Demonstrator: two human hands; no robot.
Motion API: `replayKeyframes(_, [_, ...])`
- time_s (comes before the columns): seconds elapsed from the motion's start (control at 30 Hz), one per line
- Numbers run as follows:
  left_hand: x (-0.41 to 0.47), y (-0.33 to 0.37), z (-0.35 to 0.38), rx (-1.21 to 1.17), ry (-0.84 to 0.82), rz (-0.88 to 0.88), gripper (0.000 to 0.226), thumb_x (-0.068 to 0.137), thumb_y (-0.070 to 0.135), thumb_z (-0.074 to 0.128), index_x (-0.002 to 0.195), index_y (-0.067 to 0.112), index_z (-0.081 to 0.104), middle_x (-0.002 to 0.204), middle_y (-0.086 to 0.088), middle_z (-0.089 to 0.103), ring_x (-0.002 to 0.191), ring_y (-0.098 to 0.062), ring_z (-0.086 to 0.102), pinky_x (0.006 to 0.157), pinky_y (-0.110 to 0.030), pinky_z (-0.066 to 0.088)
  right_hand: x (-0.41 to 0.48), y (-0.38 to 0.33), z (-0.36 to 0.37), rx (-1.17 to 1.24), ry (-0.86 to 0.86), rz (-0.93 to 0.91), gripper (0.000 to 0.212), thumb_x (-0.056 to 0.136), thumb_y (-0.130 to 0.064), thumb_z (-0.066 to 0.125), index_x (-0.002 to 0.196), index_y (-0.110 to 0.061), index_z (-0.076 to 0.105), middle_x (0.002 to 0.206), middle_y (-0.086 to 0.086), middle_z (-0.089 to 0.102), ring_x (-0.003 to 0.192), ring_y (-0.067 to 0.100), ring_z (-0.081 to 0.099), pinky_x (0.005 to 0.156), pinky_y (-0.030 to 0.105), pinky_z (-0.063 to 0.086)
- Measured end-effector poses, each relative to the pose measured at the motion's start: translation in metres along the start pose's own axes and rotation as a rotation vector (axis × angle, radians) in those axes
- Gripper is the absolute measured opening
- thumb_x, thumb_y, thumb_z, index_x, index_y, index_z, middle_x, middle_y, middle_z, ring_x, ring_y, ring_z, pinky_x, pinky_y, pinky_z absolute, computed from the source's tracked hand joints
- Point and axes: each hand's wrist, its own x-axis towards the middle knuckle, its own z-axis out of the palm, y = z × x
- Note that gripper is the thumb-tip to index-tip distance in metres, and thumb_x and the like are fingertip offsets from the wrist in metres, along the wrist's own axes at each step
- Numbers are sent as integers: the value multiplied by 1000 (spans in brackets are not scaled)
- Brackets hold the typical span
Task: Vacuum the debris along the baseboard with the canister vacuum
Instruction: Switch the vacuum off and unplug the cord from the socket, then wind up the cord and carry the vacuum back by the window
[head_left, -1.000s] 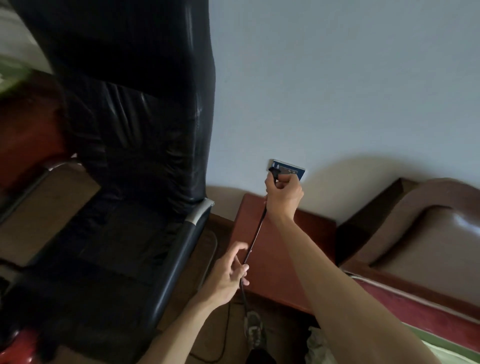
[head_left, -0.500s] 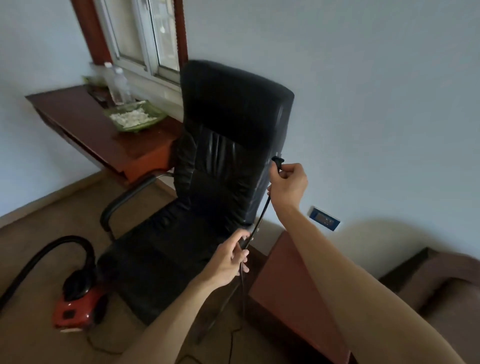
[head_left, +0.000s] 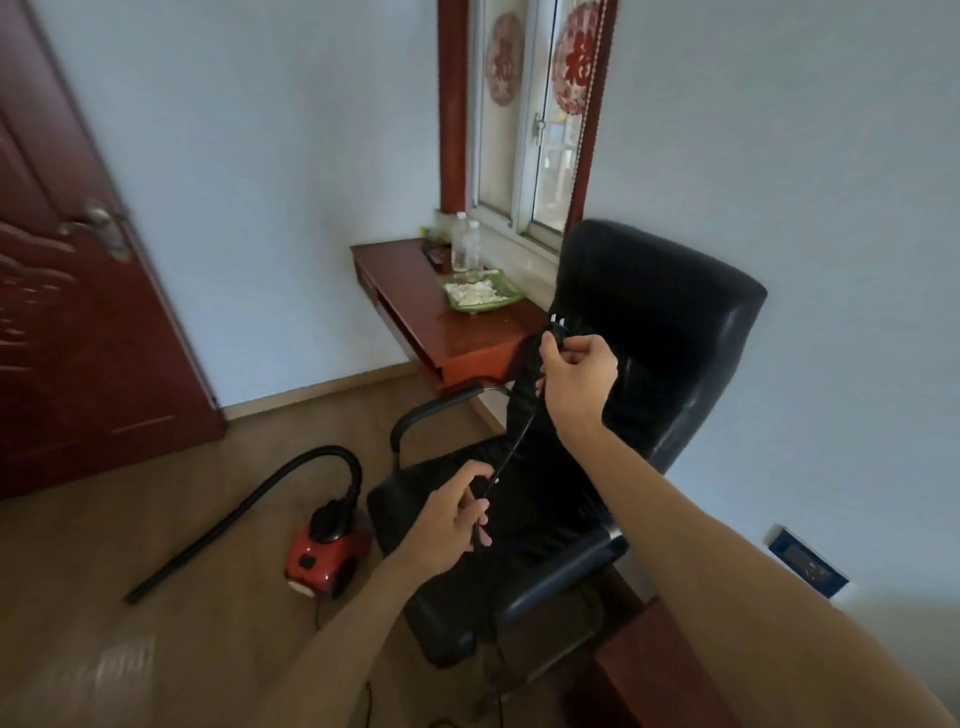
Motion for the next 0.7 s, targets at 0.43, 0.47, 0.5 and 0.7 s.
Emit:
replayKeyframes(0.43, [-111,-27,-115,-7,349,-75,39,103,14,46,111,52,45,88,-7,62,76,-24,71,68,-37,61,-110,-82,115,141,-268,-81,20,89,-22,71,90,-8,56,73,16,69,53,20,64,50,35,55])
replayKeyframes(0.47, [-121,-30,-125,-13,371,-85,37,103,14,46,110,50,47,88,-6,63,74,-21,71,66,-34,61,-119,-86,122,157,-271,-79,20,90,-21,71,91,-6,57,71,15,68,49,14,62,48,31,53])
replayKeyframes(0.5, [-129,-33,-135,-13,389,-90,36,103,14,47,110,49,49,86,-5,63,72,-18,70,65,-31,60,-129,-92,129,169,-272,-78,20,90,-19,71,93,-4,57,70,11,66,47,6,60,48,24,51])
replayKeyframes(0.7, [-188,-50,-198,-5,403,-104,32,103,12,44,135,15,47,82,-8,59,69,-25,66,71,-47,60,-194,-123,176,232,-314,-13,24,91,-17,69,102,0,57,70,8,64,51,12,62,54,32,58])
